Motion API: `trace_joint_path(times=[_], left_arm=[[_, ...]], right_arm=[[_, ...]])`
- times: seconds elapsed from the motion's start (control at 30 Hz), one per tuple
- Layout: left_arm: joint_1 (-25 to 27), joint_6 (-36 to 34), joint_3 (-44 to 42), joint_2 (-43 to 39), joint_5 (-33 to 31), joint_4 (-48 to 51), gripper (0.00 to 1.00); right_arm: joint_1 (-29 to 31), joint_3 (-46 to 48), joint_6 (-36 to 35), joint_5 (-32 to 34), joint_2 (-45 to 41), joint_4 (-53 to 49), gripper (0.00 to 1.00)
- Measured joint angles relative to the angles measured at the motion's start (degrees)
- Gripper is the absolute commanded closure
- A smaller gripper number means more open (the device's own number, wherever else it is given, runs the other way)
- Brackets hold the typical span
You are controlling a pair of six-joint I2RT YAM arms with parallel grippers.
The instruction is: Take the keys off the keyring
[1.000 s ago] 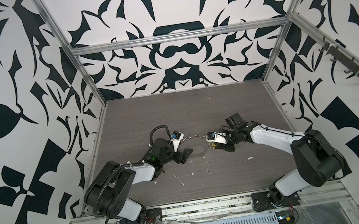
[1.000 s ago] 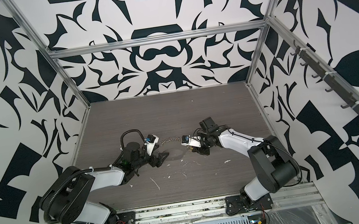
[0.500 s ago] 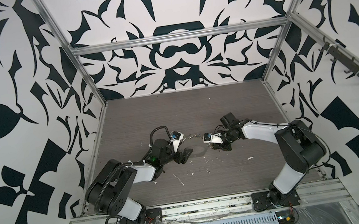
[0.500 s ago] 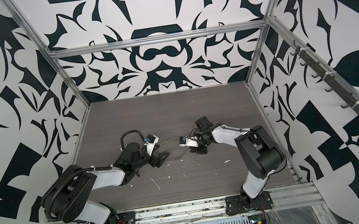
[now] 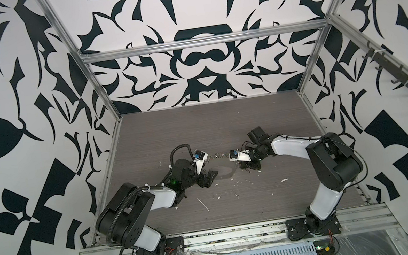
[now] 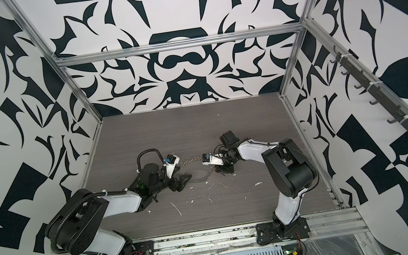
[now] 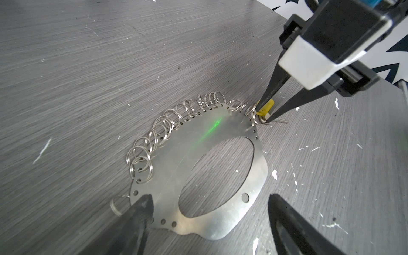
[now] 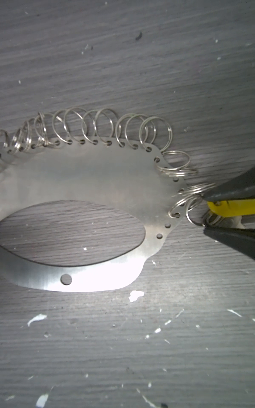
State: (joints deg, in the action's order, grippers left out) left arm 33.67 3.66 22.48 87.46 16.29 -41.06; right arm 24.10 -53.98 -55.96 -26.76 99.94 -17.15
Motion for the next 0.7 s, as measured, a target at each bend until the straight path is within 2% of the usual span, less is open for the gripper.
trace_joint_path(times=[0.37, 0.57, 0.7], left_arm=[[0.0, 0.0, 0.0, -1.0, -0.7, 0.3, 0.14], [0.0, 0.3, 0.0, -1.7, -1.0, 0.6, 0.14], [0.0, 0.4, -0.5, -2.6, -1.2, 1.2, 0.14]], right_arm=[[0.0, -1.6, 0.2, -0.1, 1.4, -0.2, 0.71], [0.1, -2.4, 0.4, -0.5, 1.4, -0.8, 0.83], [0.7, -2.4, 0.3, -0.6, 1.4, -1.5, 0.83]])
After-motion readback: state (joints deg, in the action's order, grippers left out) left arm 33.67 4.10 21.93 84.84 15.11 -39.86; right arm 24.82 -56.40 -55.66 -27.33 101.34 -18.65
